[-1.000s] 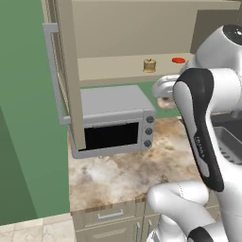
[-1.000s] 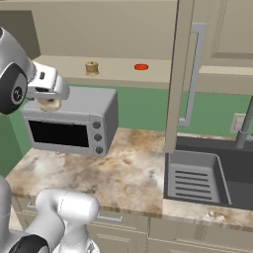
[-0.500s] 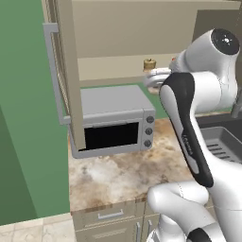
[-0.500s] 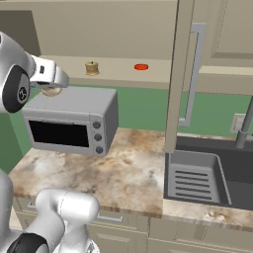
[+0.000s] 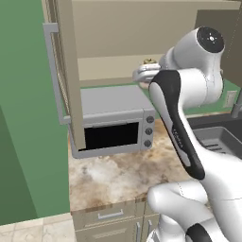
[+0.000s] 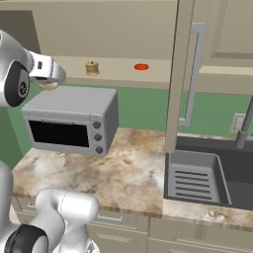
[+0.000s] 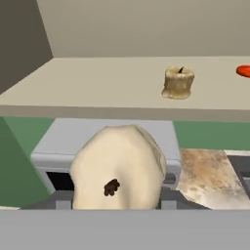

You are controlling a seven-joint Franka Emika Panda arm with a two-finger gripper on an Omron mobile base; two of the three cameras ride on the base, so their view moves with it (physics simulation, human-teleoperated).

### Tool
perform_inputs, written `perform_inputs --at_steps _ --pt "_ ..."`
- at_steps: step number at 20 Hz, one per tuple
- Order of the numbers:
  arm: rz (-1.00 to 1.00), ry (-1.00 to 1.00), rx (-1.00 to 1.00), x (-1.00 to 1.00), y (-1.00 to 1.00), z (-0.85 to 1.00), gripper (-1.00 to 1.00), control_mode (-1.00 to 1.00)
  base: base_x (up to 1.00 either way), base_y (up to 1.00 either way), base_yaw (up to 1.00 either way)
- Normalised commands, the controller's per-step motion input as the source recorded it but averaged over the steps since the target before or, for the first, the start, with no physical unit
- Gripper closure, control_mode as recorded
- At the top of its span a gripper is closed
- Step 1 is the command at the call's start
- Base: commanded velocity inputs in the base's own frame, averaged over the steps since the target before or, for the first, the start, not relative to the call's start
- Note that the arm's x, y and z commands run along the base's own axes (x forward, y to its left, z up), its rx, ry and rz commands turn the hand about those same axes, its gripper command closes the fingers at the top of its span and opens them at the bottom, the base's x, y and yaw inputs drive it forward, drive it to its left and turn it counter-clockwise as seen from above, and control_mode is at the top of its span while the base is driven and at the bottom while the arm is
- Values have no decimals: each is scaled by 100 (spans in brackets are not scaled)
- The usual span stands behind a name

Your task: Pick the candle and candle from the dining table and place them in the open cabinet. Close the cabinet after placing the objects.

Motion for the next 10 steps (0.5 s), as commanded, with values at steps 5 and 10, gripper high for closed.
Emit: perform_inputs --at_steps 5,10 --pt "0 0 0 9 26 10 100 -100 0 0 0" --pt "0 0 0 32 17 15 100 -100 0 0 0"
